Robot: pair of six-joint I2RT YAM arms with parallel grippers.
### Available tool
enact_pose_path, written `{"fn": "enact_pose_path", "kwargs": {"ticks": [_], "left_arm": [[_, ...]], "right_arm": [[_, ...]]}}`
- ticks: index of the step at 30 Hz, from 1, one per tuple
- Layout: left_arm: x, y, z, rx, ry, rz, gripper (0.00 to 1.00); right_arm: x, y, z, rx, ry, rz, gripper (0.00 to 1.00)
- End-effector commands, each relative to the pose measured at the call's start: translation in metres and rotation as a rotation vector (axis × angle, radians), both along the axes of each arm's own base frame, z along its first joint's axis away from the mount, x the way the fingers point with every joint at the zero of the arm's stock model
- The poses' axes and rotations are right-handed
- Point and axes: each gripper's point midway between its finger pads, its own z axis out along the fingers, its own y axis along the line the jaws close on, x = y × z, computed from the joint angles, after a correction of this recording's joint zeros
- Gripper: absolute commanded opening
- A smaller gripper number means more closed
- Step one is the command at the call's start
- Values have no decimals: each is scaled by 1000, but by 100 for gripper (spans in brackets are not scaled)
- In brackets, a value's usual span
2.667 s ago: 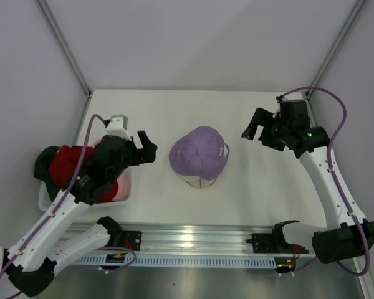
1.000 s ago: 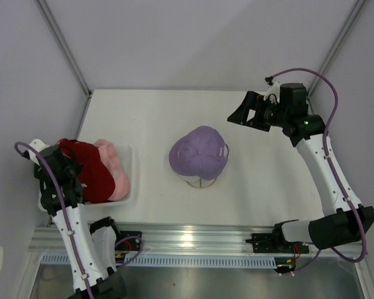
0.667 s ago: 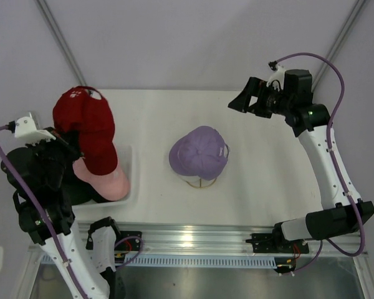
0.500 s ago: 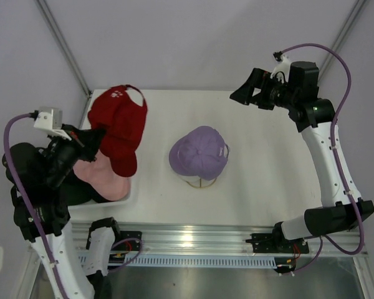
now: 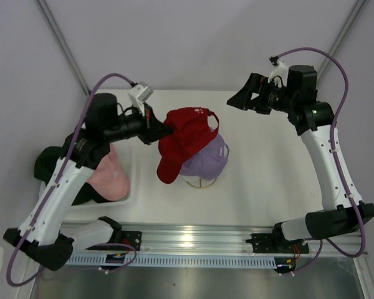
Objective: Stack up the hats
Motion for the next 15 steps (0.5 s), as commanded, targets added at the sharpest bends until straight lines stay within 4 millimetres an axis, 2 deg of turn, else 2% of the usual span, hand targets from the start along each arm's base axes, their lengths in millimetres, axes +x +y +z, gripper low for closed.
{"fn": "enact_pose_path", "kwargs": {"ticks": [1,2,3,4,7,11,15], "left_arm": [[15,-21,13,24,-106,-11,1],[19,-24,7,48,-106,-14,1],[19,-31,12,57,-119,-25,1],[25,-36,-1,91,-87,-25,1],[31,-45,-8,119,-89,-34,1],[28,-54,-7,108,-103,-67,1],[26,-60,-16,146,-132,-105,1]], "right_arm": [[-17,-1,5,-15,-24,16,100],[-19,-3,2,-22,-6,14,100],[-21,-3,0,-26,1,14,100],[-23,-3,-4,-29,13,15,100],[-30,-5,-18,-41,62,11,99],[-42,-10,-56,-91,152,-16,100],[-54,-11,-76,-105,204,-14,95]]}}
